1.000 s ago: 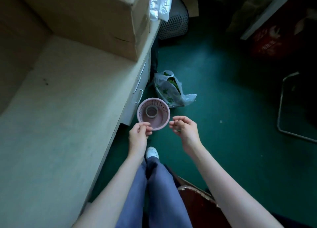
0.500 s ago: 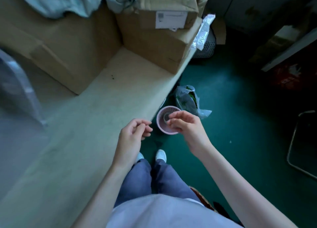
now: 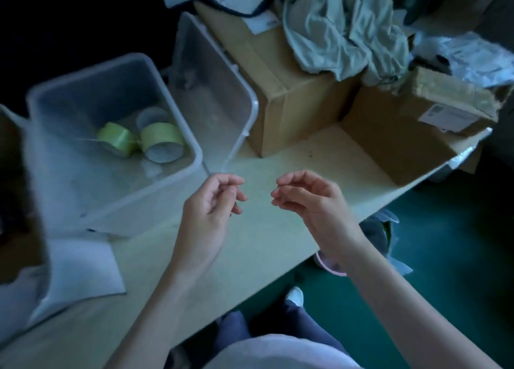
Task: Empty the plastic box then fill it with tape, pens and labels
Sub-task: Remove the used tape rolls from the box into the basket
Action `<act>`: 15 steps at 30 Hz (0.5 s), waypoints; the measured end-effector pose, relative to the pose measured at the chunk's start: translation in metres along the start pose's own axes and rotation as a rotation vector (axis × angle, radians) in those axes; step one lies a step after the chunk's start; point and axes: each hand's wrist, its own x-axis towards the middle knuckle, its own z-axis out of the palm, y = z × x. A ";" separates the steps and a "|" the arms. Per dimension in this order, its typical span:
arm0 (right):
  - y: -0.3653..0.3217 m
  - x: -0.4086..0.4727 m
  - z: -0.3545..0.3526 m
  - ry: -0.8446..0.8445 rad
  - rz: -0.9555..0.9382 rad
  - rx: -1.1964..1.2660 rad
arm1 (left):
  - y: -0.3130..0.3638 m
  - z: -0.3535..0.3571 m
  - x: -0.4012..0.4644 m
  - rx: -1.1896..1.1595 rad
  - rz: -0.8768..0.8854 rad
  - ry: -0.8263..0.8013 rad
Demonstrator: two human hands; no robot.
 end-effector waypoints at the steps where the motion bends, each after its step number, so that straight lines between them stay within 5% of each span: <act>1: -0.002 0.003 0.014 -0.027 -0.010 -0.007 | 0.002 -0.014 0.001 0.004 0.009 0.029; 15: -0.006 0.060 0.168 -0.248 -0.182 -0.085 | 0.003 -0.173 0.019 0.044 0.061 0.320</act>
